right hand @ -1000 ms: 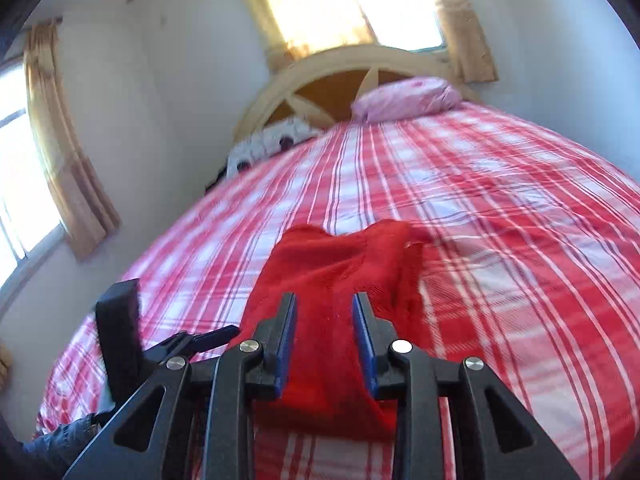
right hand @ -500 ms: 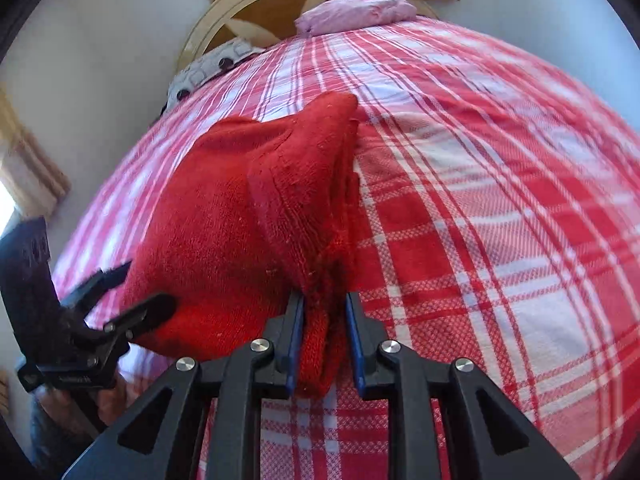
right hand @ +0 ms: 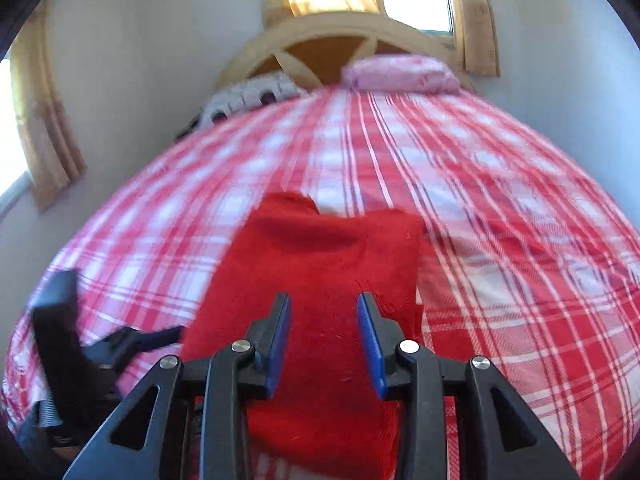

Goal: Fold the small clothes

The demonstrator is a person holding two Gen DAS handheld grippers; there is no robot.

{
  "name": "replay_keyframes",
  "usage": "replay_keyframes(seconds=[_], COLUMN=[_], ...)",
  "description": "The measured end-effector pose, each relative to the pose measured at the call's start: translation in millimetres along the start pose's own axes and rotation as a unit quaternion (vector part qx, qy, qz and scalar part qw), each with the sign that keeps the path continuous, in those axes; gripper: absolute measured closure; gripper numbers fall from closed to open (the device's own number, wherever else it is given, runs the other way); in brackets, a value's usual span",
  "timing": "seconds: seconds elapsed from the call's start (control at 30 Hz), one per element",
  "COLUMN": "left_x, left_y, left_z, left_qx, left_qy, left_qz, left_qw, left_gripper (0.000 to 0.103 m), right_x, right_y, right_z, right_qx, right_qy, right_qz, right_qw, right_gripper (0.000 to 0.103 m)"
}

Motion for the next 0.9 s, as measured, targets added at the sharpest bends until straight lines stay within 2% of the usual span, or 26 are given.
replay_keyframes(seconds=[0.07,0.17,0.2,0.23,0.3,0.4,0.5,0.57,0.67,0.8,0.83,0.9], left_x=[-1,-3,-3,-4,-4,-4,-4,-3,-2,0,0,0], left_y=[1,1,0,0,2,4,5,5,4,3,4,4], left_z=[0,0,0,0,1,-1,-1,-1,-1,0,1,1], left_qx=[0.003,0.003,0.002,0.003,0.007,0.013,0.014,0.015,0.012,0.011,0.011,0.013], left_qy=[0.002,0.008,0.009,0.010,0.013,0.011,0.009,0.008,0.006,0.004,0.004,0.007], left_qz=[0.003,0.006,0.007,0.007,0.009,0.014,0.015,0.017,0.018,0.019,0.021,0.023], left_qw=[1.0000,0.9999,0.9999,0.9999,0.9999,0.9998,0.9997,0.9997,0.9998,0.9997,0.9997,0.9996], left_gripper=[0.000,0.000,0.000,0.000,0.000,0.000,0.000,0.000,0.000,0.000,0.000,0.000], right_x=[-28,-35,-37,-39,-41,-24,5,14,4,-43,-63,-93], right_y=[-18,-39,-44,-48,-56,-51,-41,-28,-5,9,8,-4], right_z=[11,14,15,17,18,7,-15,-33,-52,-54,-51,-40], right_qx=[-0.024,-0.068,-0.081,-0.085,-0.100,-0.089,-0.052,-0.028,0.005,0.012,0.010,-0.006], right_qy=[0.042,0.054,0.063,0.072,0.085,0.051,-0.025,-0.050,-0.045,0.024,0.054,0.095], right_qz=[0.027,0.003,-0.004,-0.003,-0.018,0.001,0.057,0.051,0.004,-0.027,-0.026,0.009], right_qw=[0.998,0.996,0.995,0.994,0.991,0.995,0.997,0.997,0.999,0.999,0.998,0.995], right_gripper=[0.068,0.065,0.061,0.047,0.044,0.044,0.044,0.044,0.044,0.044,0.044,0.044])
Point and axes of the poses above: each gripper's, at about its wrist camera, not at the fingertips, and x roughly against the way its jaws point, y to its left, z to its underside, the point moved 4 cm from there along -x, roughly the way its jaws point, and after that the axes turned 13 degrees about z, right-handed, at the moved point
